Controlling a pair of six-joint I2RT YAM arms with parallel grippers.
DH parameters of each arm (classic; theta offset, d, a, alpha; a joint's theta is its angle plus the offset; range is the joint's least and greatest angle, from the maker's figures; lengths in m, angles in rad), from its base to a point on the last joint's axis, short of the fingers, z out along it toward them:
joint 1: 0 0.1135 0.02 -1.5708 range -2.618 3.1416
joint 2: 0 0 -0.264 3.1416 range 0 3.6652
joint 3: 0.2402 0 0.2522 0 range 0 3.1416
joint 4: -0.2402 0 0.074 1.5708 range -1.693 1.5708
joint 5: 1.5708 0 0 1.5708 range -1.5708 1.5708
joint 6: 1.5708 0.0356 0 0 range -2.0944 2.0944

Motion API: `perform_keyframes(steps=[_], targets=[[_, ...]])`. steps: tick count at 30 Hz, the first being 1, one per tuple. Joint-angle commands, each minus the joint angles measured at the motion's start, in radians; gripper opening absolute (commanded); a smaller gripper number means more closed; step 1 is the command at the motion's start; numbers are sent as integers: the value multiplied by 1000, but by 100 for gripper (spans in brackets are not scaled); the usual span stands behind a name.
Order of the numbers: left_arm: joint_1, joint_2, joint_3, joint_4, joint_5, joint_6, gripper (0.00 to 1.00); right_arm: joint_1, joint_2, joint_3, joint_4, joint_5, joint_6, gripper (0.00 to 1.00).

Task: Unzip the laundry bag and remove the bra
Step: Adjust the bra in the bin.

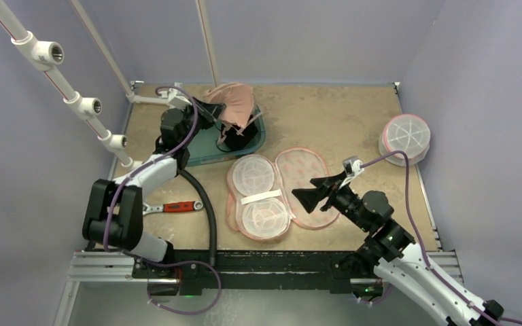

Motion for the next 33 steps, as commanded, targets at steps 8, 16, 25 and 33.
perform_keyframes(steps=[8, 16, 25, 33], targets=[[26, 273, -36, 425, 108, -170, 0, 5, -26, 20, -16, 1, -17, 98], [95, 358, -100, 374, 56, -148, 0, 6, -36, 19, -21, -4, -19, 98], [101, 271, -29, -100, -121, 28, 37, 4, -26, 18, -1, 1, -22, 98], [80, 140, 54, -407, -321, 158, 58, 4, -7, 16, 32, 10, -13, 98]])
